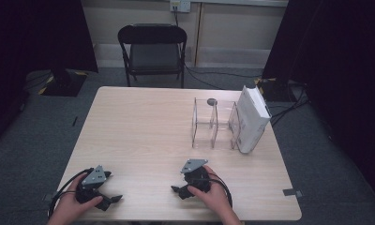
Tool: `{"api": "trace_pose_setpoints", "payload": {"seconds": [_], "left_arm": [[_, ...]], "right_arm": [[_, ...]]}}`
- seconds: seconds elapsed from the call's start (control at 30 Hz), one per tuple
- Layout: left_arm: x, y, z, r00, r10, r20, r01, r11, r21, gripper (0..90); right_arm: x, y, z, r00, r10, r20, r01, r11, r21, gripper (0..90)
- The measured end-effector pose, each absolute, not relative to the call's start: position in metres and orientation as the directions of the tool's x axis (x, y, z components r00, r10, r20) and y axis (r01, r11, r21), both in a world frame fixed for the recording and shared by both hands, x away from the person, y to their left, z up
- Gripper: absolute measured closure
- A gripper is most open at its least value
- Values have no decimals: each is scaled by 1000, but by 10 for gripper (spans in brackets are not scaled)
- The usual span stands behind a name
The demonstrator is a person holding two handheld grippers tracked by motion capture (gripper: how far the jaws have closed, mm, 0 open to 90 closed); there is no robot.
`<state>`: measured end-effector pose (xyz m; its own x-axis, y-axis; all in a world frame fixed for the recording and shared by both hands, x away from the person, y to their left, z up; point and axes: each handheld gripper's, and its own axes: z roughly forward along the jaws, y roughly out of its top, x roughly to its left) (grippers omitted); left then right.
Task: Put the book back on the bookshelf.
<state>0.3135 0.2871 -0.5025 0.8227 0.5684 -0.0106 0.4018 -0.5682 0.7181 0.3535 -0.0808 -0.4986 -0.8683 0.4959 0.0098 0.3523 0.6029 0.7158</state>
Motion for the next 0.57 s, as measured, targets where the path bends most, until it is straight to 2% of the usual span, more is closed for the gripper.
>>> {"api": "trace_pose_setpoints", "payload": {"seconds": [0.57], "left_arm": [[313,287,-502,823,569,-11,402,-568,718,0]], "right_arm": [[353,-81,-500,-865,502,9,350,590,728,122]]}}
